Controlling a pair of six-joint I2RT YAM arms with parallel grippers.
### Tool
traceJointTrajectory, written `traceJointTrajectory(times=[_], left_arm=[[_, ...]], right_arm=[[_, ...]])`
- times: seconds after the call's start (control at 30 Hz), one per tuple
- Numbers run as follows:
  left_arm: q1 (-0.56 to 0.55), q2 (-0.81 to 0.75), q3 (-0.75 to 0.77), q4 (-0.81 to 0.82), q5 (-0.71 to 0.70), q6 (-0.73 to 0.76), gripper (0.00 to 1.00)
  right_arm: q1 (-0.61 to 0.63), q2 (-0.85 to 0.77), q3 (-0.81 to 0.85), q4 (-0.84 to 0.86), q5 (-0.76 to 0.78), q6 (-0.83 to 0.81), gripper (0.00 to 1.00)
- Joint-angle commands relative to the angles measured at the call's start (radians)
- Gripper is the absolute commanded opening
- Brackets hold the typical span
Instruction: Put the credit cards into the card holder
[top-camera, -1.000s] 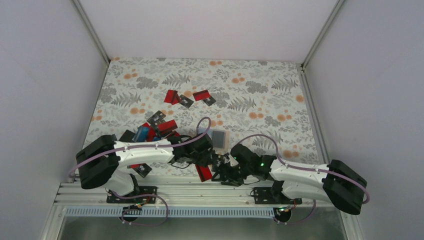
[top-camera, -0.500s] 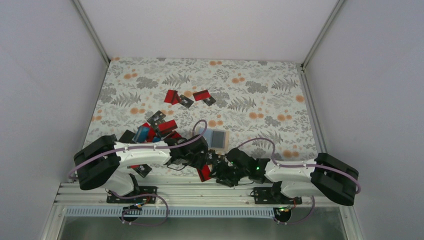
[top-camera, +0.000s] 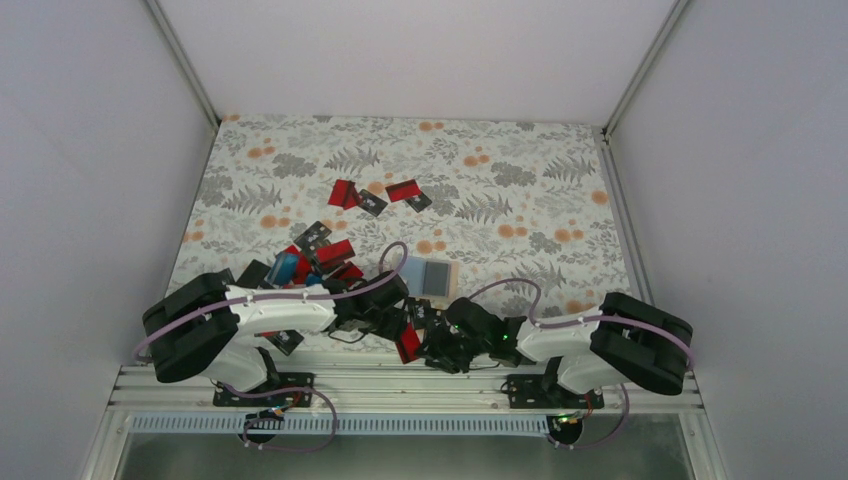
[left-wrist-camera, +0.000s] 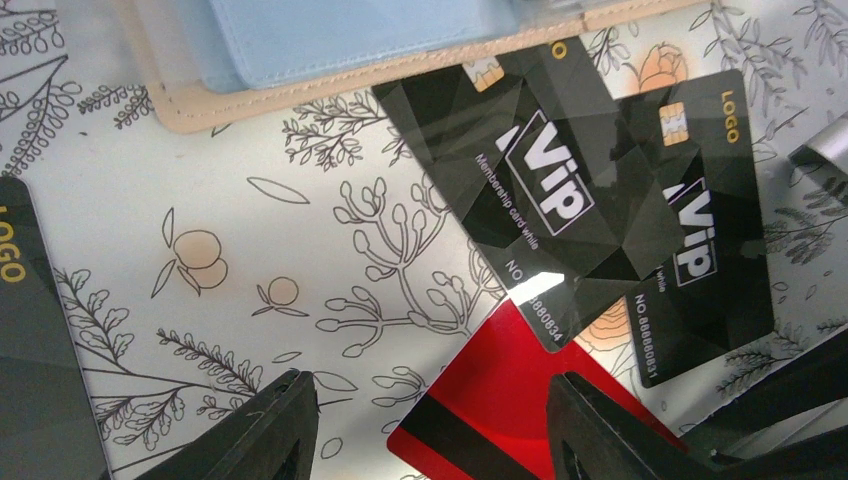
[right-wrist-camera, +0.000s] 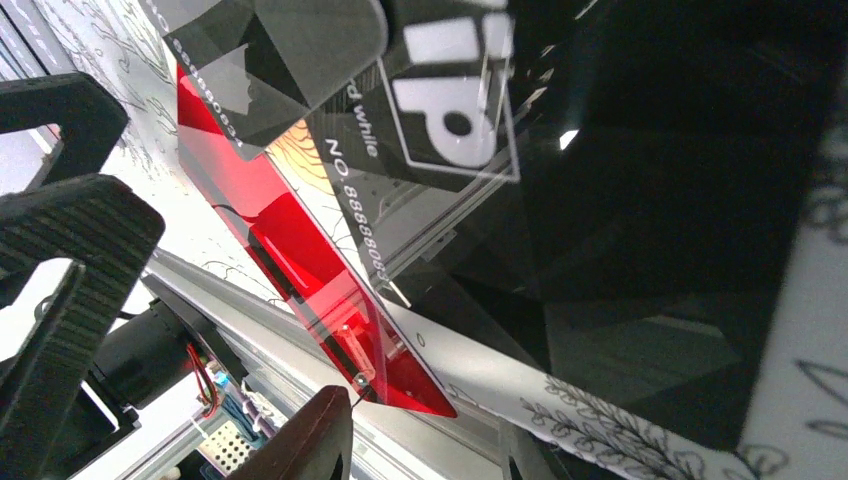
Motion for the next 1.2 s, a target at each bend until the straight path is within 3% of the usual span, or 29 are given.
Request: traceJointTrajectory(times=[0.0, 0.33, 0.73, 1.17], left_arm=[[0.005, -0.024, -0.022, 0.032, 0.017, 0.0, 0.58], [0.006, -0.013, -0.042, 0.051, 0.032, -0.01, 0.57], [0.006, -0.014, -0.045, 0.047, 0.043, -0.017, 0.56], [0.016, -0.148, 0.089, -0.185, -0.109, -0.051, 0.56]], right_arm=[[0.006, 0.059, 0.027, 0.082, 0.037, -0.013, 0.38], [-0.011, 0.089, 0.03, 0.136, 0.038, -0.022, 0.23], [-0.031, 0.051, 0.051, 0.077, 0.046, -0.073, 0.04], [-0.034, -0.096, 0.112, -0.063, 0.067, -0.177, 0.04]])
